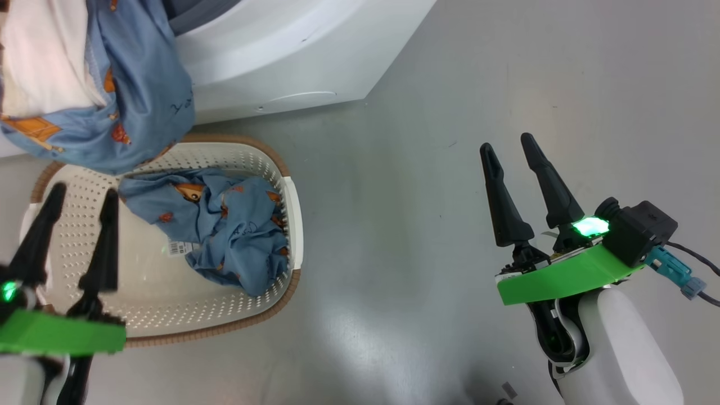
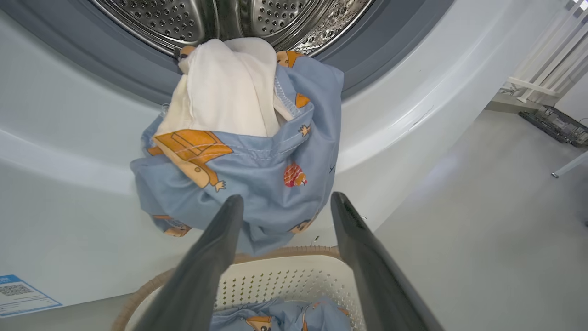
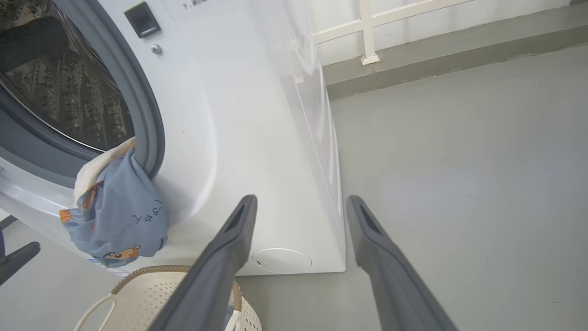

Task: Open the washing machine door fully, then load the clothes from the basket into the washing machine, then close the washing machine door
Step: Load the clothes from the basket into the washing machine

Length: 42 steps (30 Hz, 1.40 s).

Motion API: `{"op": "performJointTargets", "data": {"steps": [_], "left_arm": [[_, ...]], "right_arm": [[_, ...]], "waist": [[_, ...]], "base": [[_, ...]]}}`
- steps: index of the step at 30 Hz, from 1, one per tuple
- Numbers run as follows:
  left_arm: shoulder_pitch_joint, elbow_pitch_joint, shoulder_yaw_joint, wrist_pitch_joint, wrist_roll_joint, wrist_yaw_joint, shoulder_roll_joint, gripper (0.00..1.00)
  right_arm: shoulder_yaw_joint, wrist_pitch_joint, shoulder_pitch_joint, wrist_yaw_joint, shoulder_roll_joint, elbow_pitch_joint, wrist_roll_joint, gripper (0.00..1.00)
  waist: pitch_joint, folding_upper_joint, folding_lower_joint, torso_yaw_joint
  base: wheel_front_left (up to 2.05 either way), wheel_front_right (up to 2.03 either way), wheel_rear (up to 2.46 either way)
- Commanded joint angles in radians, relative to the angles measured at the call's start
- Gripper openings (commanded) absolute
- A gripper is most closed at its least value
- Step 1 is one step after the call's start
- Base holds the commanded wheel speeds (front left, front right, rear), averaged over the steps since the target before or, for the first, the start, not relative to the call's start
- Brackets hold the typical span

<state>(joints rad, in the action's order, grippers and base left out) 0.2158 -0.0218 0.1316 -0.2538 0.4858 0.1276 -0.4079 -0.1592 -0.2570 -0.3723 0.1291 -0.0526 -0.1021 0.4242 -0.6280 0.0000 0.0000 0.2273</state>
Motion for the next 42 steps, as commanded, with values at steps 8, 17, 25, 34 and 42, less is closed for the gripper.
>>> {"op": "performJointTargets", "data": {"steps": [8, 17, 25, 34, 42], "left_arm": [[0.215, -0.211, 0.082, 0.020, 0.092, 0.003, -0.050, 1.00], [0.390, -0.398, 0.204, 0.026, 0.152, 0.003, -0.061, 1.00], [0.557, -0.598, 0.291, 0.031, 0.224, 0.003, -0.035, 1.00], [0.686, -0.747, 0.341, 0.026, 0.266, 0.003, 0.010, 1.00], [0.754, -0.817, 0.354, 0.005, 0.307, 0.003, 0.029, 0.00]], "right_arm": [[-0.035, -0.005, 0.001, 0.002, 0.002, 0.022, 0.016, 1.00], [-0.031, -0.005, 0.002, 0.002, 0.002, 0.028, 0.023, 1.00], [-0.031, -0.005, -0.007, 0.002, 0.002, 0.032, 0.028, 1.00], [-0.030, -0.005, -0.010, 0.002, 0.002, 0.030, 0.022, 1.00], [-0.035, -0.005, -0.013, 0.002, 0.002, 0.027, 0.019, 1.00]], "waist": [[-0.005, 0.0000, 0.0000, 0.024], [-0.019, 0.0000, 0.0000, 0.036], [-0.035, 0.0000, 0.0000, 0.036], [-0.038, 0.0000, 0.0000, 0.032], [-0.036, 0.0000, 0.0000, 0.032]], "base": [[0.00, 0.00, 0.00], [0.00, 0.00, 0.00], [0.00, 0.00, 0.00], [0.00, 0.00, 0.00], [0.00, 0.00, 0.00]]}}
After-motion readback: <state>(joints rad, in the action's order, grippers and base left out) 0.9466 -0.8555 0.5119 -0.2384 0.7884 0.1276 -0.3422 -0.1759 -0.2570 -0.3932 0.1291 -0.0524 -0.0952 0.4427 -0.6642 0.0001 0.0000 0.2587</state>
